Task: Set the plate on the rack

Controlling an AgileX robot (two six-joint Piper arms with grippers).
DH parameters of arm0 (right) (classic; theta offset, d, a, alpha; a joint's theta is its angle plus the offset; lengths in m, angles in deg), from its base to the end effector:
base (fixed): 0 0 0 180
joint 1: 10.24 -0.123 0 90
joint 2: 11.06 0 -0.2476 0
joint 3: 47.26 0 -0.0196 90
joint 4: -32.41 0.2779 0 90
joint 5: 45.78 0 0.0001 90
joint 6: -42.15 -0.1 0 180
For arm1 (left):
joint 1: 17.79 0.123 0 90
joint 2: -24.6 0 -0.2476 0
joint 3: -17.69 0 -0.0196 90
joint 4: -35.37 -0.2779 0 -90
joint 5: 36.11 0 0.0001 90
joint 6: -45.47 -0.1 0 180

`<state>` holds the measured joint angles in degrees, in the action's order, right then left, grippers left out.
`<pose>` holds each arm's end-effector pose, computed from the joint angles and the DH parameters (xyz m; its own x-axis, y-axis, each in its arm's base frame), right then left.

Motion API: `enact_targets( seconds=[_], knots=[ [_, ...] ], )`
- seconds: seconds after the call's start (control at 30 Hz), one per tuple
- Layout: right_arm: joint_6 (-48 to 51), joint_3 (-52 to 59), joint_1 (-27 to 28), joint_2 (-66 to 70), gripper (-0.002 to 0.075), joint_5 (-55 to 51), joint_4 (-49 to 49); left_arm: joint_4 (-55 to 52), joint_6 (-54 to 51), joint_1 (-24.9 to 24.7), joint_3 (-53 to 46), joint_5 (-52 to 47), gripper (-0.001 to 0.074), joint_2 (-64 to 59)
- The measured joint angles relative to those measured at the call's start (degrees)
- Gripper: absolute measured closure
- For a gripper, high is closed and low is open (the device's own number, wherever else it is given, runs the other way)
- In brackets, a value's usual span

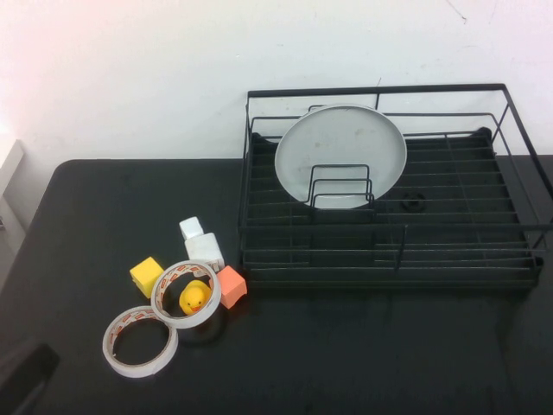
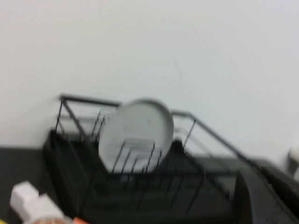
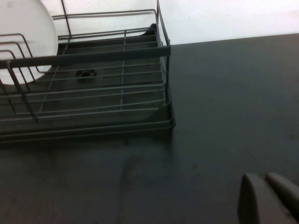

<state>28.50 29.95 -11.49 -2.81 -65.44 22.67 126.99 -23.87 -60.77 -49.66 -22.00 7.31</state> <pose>0.1270 -0.0029 0.1744 -0.2530 0.0723 -0.9648 0.0531 0.9967 0.0607 0.1154 -0.0743 0.2504 -0.1253 -0.3869 -0.9136 0.4713 0.7871 -0.3980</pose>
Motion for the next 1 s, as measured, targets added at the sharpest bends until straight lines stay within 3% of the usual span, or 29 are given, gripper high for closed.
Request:
enact_targets(
  seconds=[0.1, 0.2, 0.3, 0.43, 0.53, 0.63, 1.0],
  knots=[
    [0.0, 0.0, 0.0, 0.0, 0.0717, 0.0, 0.0, -16.7, 17.2, 2.0, -0.6, 1.3, 0.0736, 0.0],
    [0.0, 0.0, 0.0, 0.0, 0.0717, 0.0, 0.1, -34.0, 32.0, 7.0, -2.9, 0.4, 0.0736, 0.1],
    [0.0, 0.0, 0.0, 0.0, 0.0717, 0.0, 0.1, -46.7, 46.1, 16.0, -5.5, -4.9, 0.0736, 0.1],
    [0.0, 0.0, 0.0, 0.0, 0.0717, 0.0, 0.1, -65.5, 68.1, 29.3, -7.4, -20.5, 0.0736, 2.5],
    [0.0, 0.0, 0.0, 0.0, 0.0717, 0.0, 0.1, -76.5, 79.3, 36.5, -7.6, -29.9, 0.0736, 5.5],
    [0.0, -0.1, 0.0, 0.0, 0.0717, 0.0, 0.1, -82.0, 81.3, 40.1, -8.7, -32.1, 0.0736, 8.3],
    [0.0, -0.1, 0.0, 0.0, 0.0717, -0.1, 0.1, -84.6, 81.6, 40.5, -9.8, -31.2, 0.0736, 9.0]
  ],
)
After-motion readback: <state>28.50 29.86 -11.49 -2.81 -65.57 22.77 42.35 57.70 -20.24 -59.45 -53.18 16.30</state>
